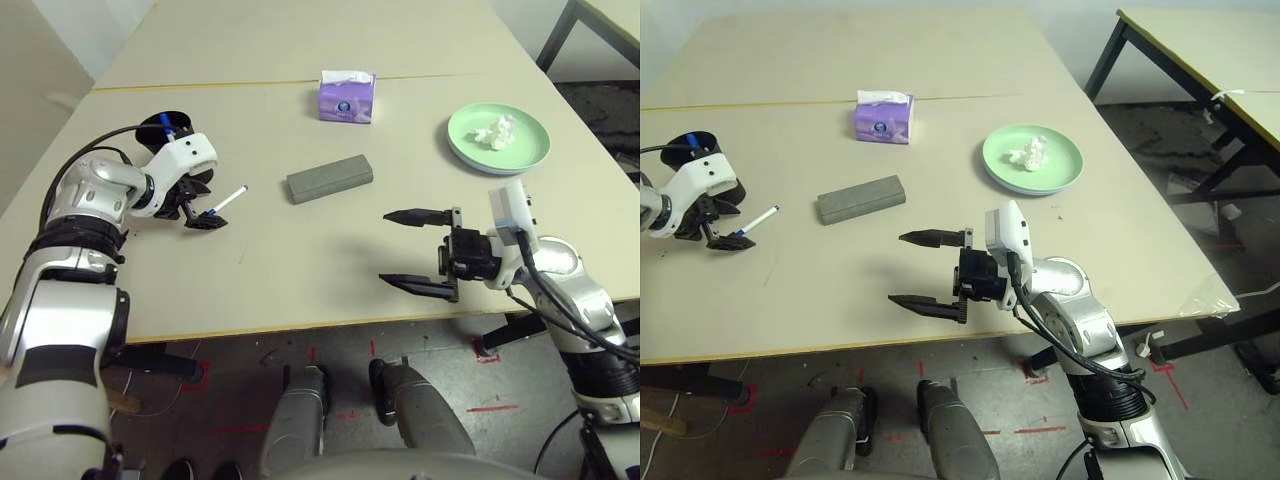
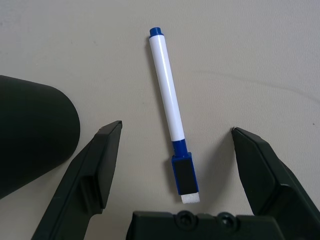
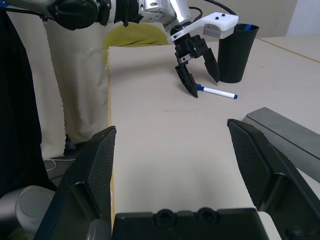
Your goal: Organize and tidy the items on the table.
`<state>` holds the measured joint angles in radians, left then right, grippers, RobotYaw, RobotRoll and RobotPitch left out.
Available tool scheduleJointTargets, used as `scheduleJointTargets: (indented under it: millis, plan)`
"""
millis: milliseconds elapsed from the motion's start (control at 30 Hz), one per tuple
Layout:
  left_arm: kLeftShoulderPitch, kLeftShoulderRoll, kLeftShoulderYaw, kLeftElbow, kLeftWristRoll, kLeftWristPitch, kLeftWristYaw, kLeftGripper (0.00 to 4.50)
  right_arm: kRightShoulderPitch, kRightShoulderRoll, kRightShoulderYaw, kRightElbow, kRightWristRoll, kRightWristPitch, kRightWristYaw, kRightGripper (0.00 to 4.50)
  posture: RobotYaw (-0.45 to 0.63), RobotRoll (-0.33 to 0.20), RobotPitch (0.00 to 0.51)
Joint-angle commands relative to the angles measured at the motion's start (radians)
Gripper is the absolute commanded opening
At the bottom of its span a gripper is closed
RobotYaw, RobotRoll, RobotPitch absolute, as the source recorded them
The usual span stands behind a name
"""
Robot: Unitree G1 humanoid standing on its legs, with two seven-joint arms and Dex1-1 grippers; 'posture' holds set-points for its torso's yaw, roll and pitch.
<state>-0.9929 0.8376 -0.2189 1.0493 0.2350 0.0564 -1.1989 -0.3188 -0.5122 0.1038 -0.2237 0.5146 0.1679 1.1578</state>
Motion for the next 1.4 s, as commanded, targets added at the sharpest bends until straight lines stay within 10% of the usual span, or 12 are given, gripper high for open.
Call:
scheduleJointTargets:
  millis: [33,400,1133,1400]
  plan:
    - [0.008,-0.012,-0.011,0.030,0.015,-0.008,0.005,3.57,-0.005,0.001,-0.005,-0.015,0.013,0.010,-0.005,4.50,-0.15,0.000,0.196]
    - [0.014,-0.012,0.010,0.014,-0.014,-0.010,-0.029,0.02,-0.019,0.007,-0.004,-0.009,0.018,0.014,-0.012,4.50,-0.14,0.000,0.192]
    - [0.065,0.053,0.169,-0.342,-0.308,0.135,-0.339,0.02,-0.030,0.007,-0.021,0.055,0.017,0.028,-0.028,4.50,-0.10,0.000,0.174]
    - [0.028,0.046,0.335,-0.408,-0.453,0.238,-0.198,0.02,-0.086,0.052,-0.059,0.106,0.003,0.071,-0.174,4.50,-0.08,0.000,0.176]
